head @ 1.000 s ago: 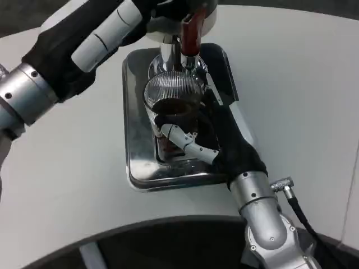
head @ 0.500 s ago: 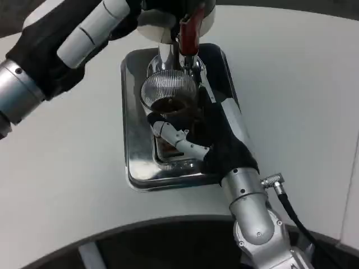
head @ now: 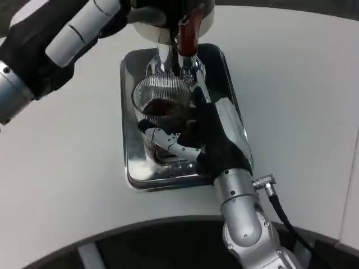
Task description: Grasp the cup under the faucet to collect the drink, then remove the cup.
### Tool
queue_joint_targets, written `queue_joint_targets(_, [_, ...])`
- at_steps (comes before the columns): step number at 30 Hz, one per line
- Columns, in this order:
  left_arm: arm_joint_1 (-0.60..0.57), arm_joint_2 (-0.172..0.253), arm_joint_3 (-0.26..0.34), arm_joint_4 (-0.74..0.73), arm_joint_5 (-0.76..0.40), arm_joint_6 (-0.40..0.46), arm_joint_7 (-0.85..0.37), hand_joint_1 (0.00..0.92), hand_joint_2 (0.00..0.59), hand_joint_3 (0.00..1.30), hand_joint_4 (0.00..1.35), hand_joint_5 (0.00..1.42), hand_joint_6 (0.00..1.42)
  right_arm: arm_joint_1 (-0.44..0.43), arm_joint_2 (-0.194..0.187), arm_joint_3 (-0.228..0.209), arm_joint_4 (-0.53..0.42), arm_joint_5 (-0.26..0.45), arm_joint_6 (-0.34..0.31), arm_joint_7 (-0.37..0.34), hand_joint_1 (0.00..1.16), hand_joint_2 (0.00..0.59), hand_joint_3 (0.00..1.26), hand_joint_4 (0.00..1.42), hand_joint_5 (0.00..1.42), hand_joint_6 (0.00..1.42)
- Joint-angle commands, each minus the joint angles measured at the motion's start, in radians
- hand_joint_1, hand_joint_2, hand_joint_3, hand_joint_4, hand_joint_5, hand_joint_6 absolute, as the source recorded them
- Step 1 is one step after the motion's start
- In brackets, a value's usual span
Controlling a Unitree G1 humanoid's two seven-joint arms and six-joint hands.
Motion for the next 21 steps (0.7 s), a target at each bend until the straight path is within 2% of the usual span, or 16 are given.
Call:
queue_joint_targets(1, [0.019,0.014,0.000,-0.020,-0.016,0.004,-0.007,0.000,0.164,0.29,0.17,0.17,0.23,0.050,0.031,0.015,0.051,0.008,0.062,0.004,0.70,0.228,0.01,0.24,0.42,0.40])
queue_joint_targets(14, [0.024,0.029,0.008,-0.014,-0.007,-0.018,-0.011,0.000,0.163,0.30,0.18,0.17,0.23,0.074,0.036,0.042,0.046,-0.036,0.080,-0.101,0.73,0.234,0.22,0.49,0.71,0.80])
queue_joint_targets(21, [0.023,0.030,0.001,-0.017,0.005,-0.043,-0.007,0.000,0.146,0.30,0.18,0.17,0.23,0.106,0.029,0.051,0.033,-0.062,0.053,-0.176,0.77,0.233,0.32,0.62,0.87,1.01])
